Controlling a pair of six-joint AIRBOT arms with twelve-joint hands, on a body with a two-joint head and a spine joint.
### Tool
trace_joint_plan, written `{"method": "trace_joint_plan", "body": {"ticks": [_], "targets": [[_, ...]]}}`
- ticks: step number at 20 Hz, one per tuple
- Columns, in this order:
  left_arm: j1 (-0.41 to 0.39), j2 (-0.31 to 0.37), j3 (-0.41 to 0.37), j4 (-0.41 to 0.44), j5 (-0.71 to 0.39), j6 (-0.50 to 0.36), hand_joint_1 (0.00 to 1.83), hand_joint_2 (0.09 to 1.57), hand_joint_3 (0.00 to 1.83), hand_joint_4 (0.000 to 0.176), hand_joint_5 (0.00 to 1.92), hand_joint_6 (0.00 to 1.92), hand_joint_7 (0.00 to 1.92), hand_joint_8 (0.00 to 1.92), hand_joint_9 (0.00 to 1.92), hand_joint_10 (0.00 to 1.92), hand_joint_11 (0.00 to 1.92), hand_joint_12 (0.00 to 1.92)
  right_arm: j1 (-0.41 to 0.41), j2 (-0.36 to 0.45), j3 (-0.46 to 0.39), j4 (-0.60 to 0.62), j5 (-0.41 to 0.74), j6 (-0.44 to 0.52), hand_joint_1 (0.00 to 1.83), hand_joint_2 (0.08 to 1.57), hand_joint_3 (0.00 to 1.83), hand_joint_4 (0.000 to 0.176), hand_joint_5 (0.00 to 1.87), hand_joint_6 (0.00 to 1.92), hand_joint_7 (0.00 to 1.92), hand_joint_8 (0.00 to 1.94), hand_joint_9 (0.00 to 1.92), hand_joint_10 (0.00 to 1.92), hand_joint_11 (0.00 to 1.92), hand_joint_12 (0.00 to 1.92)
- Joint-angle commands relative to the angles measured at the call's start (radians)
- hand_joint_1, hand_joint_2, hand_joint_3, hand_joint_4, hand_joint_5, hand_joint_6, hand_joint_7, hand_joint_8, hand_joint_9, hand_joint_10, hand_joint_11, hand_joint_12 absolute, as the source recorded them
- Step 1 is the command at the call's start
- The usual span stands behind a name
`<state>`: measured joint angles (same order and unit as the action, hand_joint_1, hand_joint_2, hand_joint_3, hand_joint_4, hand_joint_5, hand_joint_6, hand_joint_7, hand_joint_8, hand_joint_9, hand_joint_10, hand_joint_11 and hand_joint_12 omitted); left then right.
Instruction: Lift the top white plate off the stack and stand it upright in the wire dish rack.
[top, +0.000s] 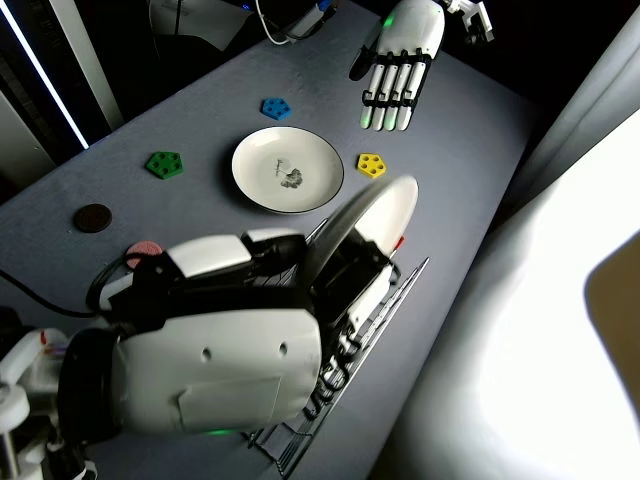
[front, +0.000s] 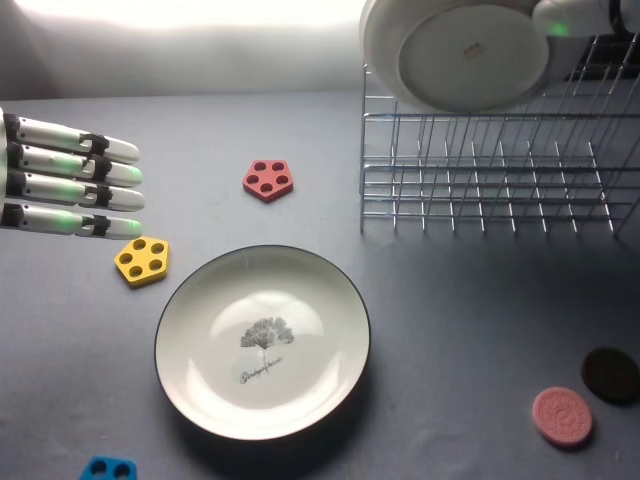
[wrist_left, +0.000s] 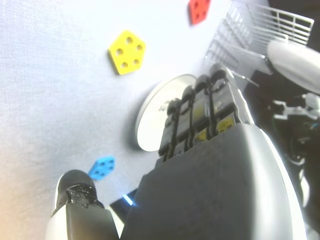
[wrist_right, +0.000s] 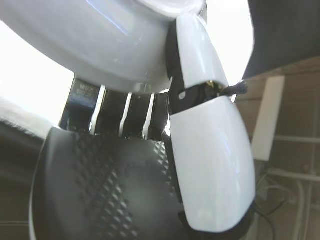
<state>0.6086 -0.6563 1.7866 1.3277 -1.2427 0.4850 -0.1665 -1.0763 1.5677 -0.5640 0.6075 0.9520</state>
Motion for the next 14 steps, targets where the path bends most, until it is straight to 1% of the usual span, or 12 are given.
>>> {"method": "trace_joint_plan", "body": {"ticks": [1,3,4,6,8,9,10,11,12,13,14], "targets": [[-0.023,0.01,0.002,-0.074,-0.048,0.006,0.08,0.91,0.0,0.0,0.06,0.01,0.05,0.01,0.05,0.01,0.03,0.08,0.007,0.015,0.011,0.082,0.128,0.037,1.49,1.08,0.0,0.0,0.88,1.14,1.03,0.69,1.03,0.8,0.96,1.37],[-0.023,0.009,0.002,-0.074,-0.048,0.006,0.1,0.9,0.0,0.0,0.07,0.01,0.06,0.01,0.05,0.01,0.04,0.09,0.001,0.014,0.024,0.081,0.138,0.044,1.49,1.09,0.0,0.0,0.85,1.17,1.03,0.7,1.02,0.82,0.96,1.38],[-0.023,0.009,0.002,-0.074,-0.049,0.006,0.11,0.91,0.0,0.0,0.07,0.01,0.06,0.01,0.05,0.01,0.04,0.09,0.0,0.015,0.029,0.081,0.14,0.046,1.49,1.09,0.0,0.0,0.84,1.16,1.02,0.71,1.03,0.81,0.95,1.4],[-0.023,0.009,0.002,-0.074,-0.05,0.006,0.1,0.91,0.0,0.0,0.05,0.0,0.04,0.0,0.03,0.0,0.03,0.09,-0.004,0.015,0.043,0.078,0.149,0.06,1.49,1.07,0.0,0.0,0.88,1.12,1.05,0.67,1.05,0.77,0.97,1.35],[-0.023,0.01,0.002,-0.075,-0.05,0.006,0.1,0.92,0.0,0.0,0.05,0.0,0.04,0.0,0.02,0.0,0.02,0.09,-0.012,0.016,0.055,0.075,0.157,0.074,1.49,1.08,0.0,0.0,0.87,1.14,1.04,0.67,1.04,0.79,0.96,1.38],[-0.023,0.01,0.002,-0.075,-0.05,0.006,0.09,0.92,0.0,0.0,0.06,0.0,0.05,0.0,0.03,0.0,0.02,0.09,-0.018,0.016,0.062,0.075,0.161,0.079,1.48,1.15,0.0,0.0,0.73,1.3,0.89,0.89,0.88,1.0,0.81,1.55],[-0.023,0.01,0.002,-0.075,-0.05,0.006,0.11,0.91,0.0,0.0,0.07,0.01,0.06,0.01,0.05,0.01,0.04,0.1,-0.026,0.016,0.071,0.074,0.167,0.088,1.49,1.09,0.0,0.0,0.86,1.16,1.02,0.71,1.01,0.84,0.92,1.42],[-0.023,0.01,0.002,-0.075,-0.051,0.006,0.11,0.91,0.0,0.0,0.07,0.01,0.06,0.01,0.05,0.01,0.04,0.1,-0.032,0.015,0.079,0.073,0.174,0.094,1.49,1.09,0.0,0.0,0.86,1.16,1.02,0.71,1.01,0.84,0.92,1.42],[-0.023,0.01,0.002,-0.075,-0.051,0.006,0.09,0.91,0.0,0.0,0.06,0.0,0.05,0.0,0.04,0.0,0.03,0.1,-0.04,0.015,0.085,0.073,0.18,0.098,1.49,1.1,0.0,0.0,0.82,1.2,0.99,0.77,0.98,0.88,0.9,1.46],[-0.023,0.01,0.002,-0.075,-0.053,0.006,0.09,0.91,0.0,0.0,0.06,0.0,0.05,0.0,0.04,0.0,0.03,0.1,-0.047,0.014,0.09,0.071,0.185,0.102,1.49,1.1,0.0,0.0,0.82,1.2,0.99,0.77,0.98,0.88,0.9,1.46],[-0.023,0.01,0.002,-0.075,-0.053,0.006,0.09,0.92,0.0,0.0,0.06,0.0,0.06,0.0,0.04,0.0,0.02,0.1,-0.056,0.011,0.096,0.068,0.193,0.108,1.49,1.08,0.0,0.0,0.86,1.16,1.03,0.71,1.02,0.8,0.95,1.38]]}}
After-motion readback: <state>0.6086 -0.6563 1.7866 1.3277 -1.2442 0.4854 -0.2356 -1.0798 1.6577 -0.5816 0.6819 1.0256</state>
